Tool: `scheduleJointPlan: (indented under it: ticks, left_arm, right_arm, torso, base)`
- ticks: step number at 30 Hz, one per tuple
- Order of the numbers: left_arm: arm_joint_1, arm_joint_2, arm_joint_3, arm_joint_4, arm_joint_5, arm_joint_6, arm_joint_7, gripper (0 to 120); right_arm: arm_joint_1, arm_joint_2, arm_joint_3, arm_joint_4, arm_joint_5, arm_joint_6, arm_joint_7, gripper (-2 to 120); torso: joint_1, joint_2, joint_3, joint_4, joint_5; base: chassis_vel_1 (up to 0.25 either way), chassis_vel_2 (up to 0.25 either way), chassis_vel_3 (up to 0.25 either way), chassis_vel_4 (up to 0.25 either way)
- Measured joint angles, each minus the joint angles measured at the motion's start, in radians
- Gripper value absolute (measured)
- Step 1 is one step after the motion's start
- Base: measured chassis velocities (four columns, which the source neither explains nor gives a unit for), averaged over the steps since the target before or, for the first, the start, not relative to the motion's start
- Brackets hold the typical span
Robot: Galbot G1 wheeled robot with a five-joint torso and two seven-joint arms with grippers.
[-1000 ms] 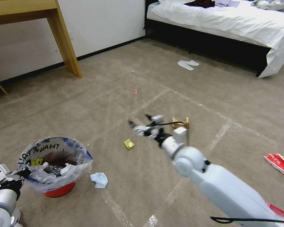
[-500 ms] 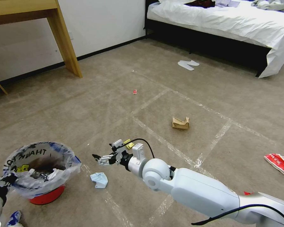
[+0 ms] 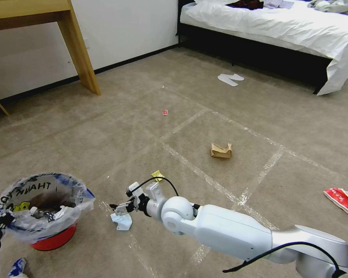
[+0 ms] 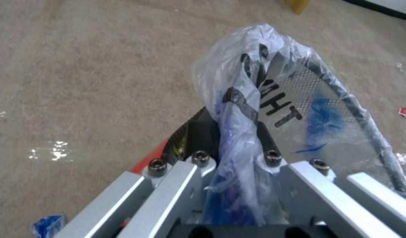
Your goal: Pick up the trash bin and place the garbage on the floor into it.
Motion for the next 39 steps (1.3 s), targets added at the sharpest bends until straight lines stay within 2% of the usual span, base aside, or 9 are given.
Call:
scheduleJointPlan:
  ticks: [6, 9, 11, 19, 28, 39]
  left_arm:
    - [0.001, 0.000, 0.000, -0.005, -0.001, -0.001, 0.000, 5]
    - [0.002, 0.000, 0.001, -0.007, -0.001, -0.001, 0.001, 5]
    - [0.005, -0.003, 0.005, -0.009, 0.000, -0.003, 0.002, 5]
    - [0.008, -0.012, 0.008, -0.020, 0.002, -0.004, 0.002, 5]
    - [0.018, -0.012, 0.001, -0.022, 0.001, -0.012, 0.005, 5]
    - [0.019, -0.016, 0.000, -0.024, 0.001, -0.012, 0.005, 5]
  right_arm:
    - [0.000, 0.020, -0.007, -0.029, 0.014, -0.040, 0.016, 100]
    - [-0.002, 0.036, -0.022, -0.046, 0.042, -0.076, 0.044, 100]
    - [0.000, 0.060, -0.035, -0.066, 0.087, -0.135, 0.087, 100]
    - [0.010, 0.101, -0.047, -0.137, 0.098, -0.212, 0.137, 100]
    - [0.031, 0.145, -0.014, -0.259, 0.064, -0.228, 0.137, 100]
    - [0.042, 0.229, 0.002, -0.438, -0.008, -0.200, 0.056, 100]
  torso:
    - [0.000, 0.000, 0.000, -0.0001, 0.0001]
    - [0.000, 0.000, 0.000, -0.0001, 0.0001]
    - [0.000, 0.000, 0.000, 0.0000, 0.0001]
    - [0.000, 0.000, 0.000, 0.0000, 0.0002]
    - [0.000, 0.000, 0.000, 0.0000, 0.0001]
    - [0.000, 0.000, 0.000, 0.0000, 0.0001]
  base:
    - [0.000, 0.000, 0.000, 0.000]
    - [0.000, 0.000, 0.000, 0.000]
    - [0.000, 0.000, 0.000, 0.000]
    - [0.000, 0.000, 0.000, 0.000]
    - [0.000, 0.000, 0.000, 0.000]
    - [0.000, 0.000, 0.000, 0.000]
